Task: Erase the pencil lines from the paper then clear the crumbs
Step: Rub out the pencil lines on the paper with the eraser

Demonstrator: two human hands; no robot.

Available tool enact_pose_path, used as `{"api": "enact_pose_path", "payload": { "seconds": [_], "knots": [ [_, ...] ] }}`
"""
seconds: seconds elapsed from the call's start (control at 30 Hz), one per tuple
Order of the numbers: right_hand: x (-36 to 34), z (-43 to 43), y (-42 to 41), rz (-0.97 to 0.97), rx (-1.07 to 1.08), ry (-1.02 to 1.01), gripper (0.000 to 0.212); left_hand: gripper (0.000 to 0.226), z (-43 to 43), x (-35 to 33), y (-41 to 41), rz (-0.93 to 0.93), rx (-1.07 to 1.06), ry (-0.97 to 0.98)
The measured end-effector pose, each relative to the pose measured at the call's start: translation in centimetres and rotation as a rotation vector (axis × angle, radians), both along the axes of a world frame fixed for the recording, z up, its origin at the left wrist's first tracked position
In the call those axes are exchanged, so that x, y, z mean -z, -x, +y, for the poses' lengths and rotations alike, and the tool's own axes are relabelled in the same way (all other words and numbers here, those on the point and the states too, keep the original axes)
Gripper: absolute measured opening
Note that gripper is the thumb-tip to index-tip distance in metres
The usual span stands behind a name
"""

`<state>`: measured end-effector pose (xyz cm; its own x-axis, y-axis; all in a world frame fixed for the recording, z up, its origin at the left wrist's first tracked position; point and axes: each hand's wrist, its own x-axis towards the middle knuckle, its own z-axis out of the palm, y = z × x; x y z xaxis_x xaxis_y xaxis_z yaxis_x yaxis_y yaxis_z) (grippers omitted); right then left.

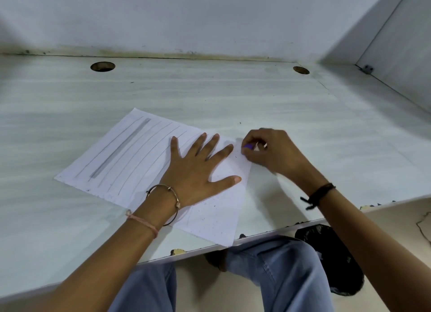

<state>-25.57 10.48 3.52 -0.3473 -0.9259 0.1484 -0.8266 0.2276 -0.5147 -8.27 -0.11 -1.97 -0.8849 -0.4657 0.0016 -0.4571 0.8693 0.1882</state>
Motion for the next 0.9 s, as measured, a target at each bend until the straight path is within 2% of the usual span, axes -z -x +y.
{"api": "enact_pose_path", "payload": {
  "seconds": [0.1, 0.23, 0.3, 0.47, 0.63, 0.7, 0.8, 0.9],
  "knots": [
    [-0.5, -0.8, 1.4, 0.035, 0.11, -0.001, 0.01, 0.088, -0.1, -0.1, 0.0, -0.004, 0.001, 0.0],
    [-0.3, 0.2, -2.0, -0.011, -0.093, 0.003, 0.006, 0.089, 0.0, -0.1, 0.2, -0.007, -0.007, -0.015],
    [0.2, 0.5, -2.1, -0.01, -0.123, -0.009, 0.005, 0.088, 0.0, -0.1, 0.2, -0.007, -0.005, -0.016],
    [-0.5, -1.1, 1.6, 0.047, 0.086, -0.003, 0.009, 0.088, 0.0, -0.2, 0.0, -0.016, 0.0, -0.001],
    [0.2, 0.4, -2.2, 0.007, -0.144, -0.008, 0.006, 0.092, 0.2, -0.3, 0.1, -0.011, -0.008, -0.008],
    [0.5, 0.1, -0.9, 0.0, -0.093, 0.024, 0.007, 0.092, 0.1, -0.4, 0.1, -0.021, -0.005, -0.01],
    [0.3, -0.8, 2.0, 0.02, 0.11, 0.029, 0.007, 0.094, 0.1, -0.3, 0.1, -0.036, 0.002, 0.007],
    [0.0, -0.8, 0.4, 0.03, 0.026, 0.05, 0.008, 0.097, 0.0, -0.1, 0.1, -0.025, -0.006, 0.005]
  ]
}}
